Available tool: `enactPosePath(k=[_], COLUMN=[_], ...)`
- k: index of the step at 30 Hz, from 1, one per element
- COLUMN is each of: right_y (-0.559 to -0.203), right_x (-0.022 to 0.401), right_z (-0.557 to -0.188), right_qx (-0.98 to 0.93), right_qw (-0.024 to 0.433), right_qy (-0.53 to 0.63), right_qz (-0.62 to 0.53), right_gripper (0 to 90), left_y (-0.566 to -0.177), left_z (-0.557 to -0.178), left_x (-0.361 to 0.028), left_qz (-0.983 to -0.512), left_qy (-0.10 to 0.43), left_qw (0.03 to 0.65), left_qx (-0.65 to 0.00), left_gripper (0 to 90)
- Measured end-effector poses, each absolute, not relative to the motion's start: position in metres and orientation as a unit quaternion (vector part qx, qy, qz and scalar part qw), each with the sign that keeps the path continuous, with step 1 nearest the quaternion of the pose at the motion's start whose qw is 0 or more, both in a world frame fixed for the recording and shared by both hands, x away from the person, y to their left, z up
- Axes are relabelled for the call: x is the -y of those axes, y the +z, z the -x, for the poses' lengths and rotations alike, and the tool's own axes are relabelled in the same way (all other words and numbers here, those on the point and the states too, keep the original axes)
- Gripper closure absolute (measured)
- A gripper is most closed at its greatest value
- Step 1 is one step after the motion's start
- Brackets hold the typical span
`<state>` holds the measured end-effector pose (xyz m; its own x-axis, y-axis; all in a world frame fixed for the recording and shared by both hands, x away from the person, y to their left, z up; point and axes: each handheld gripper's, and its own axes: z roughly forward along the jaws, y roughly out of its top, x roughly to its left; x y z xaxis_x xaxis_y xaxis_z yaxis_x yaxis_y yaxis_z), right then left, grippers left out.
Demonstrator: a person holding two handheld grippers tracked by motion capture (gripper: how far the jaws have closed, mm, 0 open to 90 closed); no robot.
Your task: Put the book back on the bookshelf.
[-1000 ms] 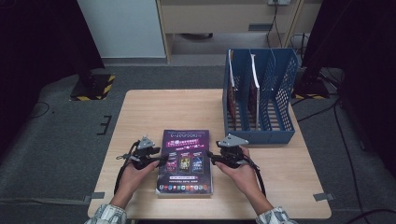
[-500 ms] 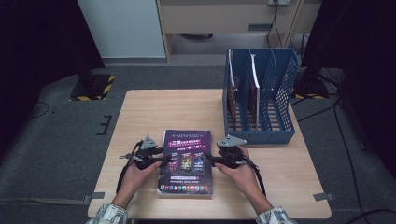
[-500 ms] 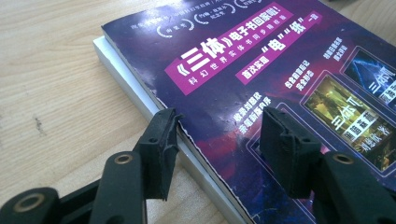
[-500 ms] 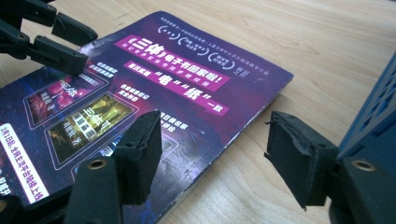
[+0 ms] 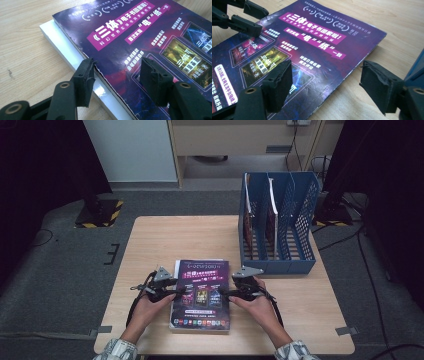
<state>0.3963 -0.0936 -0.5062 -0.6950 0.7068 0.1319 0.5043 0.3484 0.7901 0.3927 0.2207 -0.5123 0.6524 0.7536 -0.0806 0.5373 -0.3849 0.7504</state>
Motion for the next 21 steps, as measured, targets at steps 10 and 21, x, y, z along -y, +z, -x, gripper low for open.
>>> enactPosePath(k=[10, 21], right_y=[-0.514, -0.528], right_x=[0.094, 0.09], right_z=[-0.401, -0.409], right_qx=[-0.817, -0.82], right_qw=[0.083, 0.049], right_qy=[0.429, 0.423], right_qz=[-0.377, -0.383], right_gripper=[15.1, 14.9], left_y=[-0.503, -0.512], left_z=[-0.389, -0.39], left_x=[-0.228, -0.222], left_qz=[-0.808, -0.823], left_qy=[0.144, 0.136], left_qw=[0.41, 0.387], left_qx=[-0.397, -0.393], left_gripper=[44.6, 45.1])
